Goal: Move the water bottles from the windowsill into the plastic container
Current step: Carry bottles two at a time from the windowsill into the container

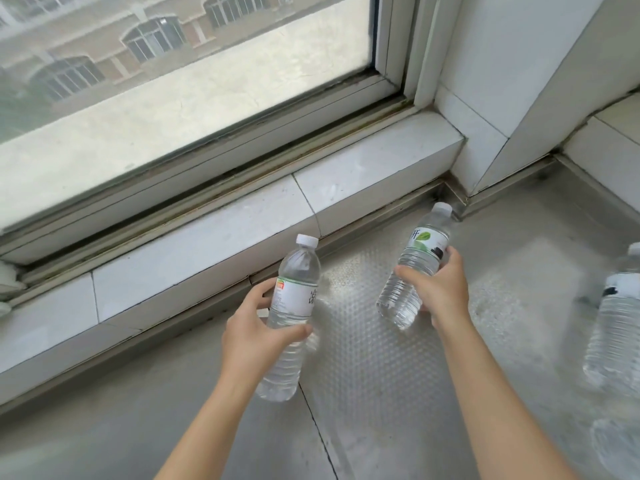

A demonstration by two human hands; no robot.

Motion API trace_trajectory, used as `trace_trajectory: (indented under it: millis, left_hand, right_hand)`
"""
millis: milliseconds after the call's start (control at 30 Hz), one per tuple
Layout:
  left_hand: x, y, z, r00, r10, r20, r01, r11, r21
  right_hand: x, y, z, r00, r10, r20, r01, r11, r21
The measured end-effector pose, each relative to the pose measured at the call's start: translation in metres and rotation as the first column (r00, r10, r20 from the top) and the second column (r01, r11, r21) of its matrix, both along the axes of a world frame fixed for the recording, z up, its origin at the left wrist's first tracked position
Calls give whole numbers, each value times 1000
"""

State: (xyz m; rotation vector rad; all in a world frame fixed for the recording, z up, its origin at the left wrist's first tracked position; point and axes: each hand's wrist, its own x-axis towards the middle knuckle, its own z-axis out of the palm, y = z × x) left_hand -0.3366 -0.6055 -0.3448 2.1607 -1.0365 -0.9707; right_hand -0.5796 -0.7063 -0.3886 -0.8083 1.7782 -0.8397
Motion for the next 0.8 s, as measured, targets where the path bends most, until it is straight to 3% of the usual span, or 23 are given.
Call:
trace_trajectory:
  millis: [133,267,533,800]
  left_hand:
    - [-3,2,7,992,62,-113,-69,996,-58]
    - [0,12,19,981,89,-171,-105,990,-88]
    - [21,70,73,947,199,-254,-248,952,-181]
    - [64,180,123,888,363,-282,-442,842,-310]
  right_hand:
    - [-4,2,10,990,-60,129,59,998,10]
    - [-4,20,28,980,-5,201,10,1000,-22]
    - [37,84,93,931,228,283,-170,962,-215]
    - [97,173,153,828,497,259,-390,843,-372]
